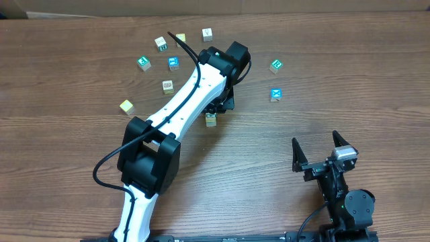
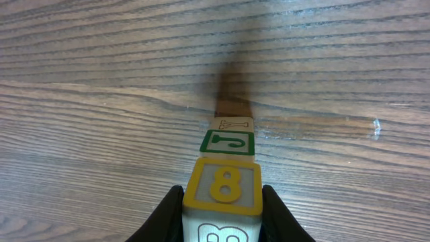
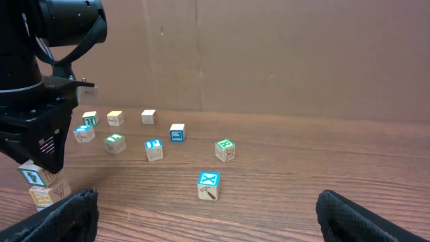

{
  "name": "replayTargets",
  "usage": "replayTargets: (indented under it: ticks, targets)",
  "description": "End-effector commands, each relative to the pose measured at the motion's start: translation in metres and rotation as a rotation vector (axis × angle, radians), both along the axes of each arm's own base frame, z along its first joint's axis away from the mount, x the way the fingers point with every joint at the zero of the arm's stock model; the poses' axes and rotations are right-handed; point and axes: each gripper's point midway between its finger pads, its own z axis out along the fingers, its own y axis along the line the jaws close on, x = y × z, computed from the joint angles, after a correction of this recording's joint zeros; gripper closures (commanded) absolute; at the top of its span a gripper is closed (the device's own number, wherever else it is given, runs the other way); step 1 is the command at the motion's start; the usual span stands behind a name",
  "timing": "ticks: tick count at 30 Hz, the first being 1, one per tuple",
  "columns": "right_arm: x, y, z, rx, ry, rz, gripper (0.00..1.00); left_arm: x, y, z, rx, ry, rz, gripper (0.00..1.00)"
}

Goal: Form a tower

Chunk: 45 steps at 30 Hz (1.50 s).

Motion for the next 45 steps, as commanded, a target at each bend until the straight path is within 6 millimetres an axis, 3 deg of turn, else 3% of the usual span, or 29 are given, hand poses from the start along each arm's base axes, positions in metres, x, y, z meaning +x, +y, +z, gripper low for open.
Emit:
replayTargets:
  ticks: [1,45]
  targets:
    - [0.0,0.0006,-0.002,-0.001,-0.003,0.001,0.0,0.0023,-0.0022,0.0038,-0.008,-0.002,-0.018,0.96]
    - [0.0,0.0006,-0.002,-0.001,-0.003,0.001,0.0,0.0017,-0.0007,0.0036,-0.002,-0.009,0.026,0.95]
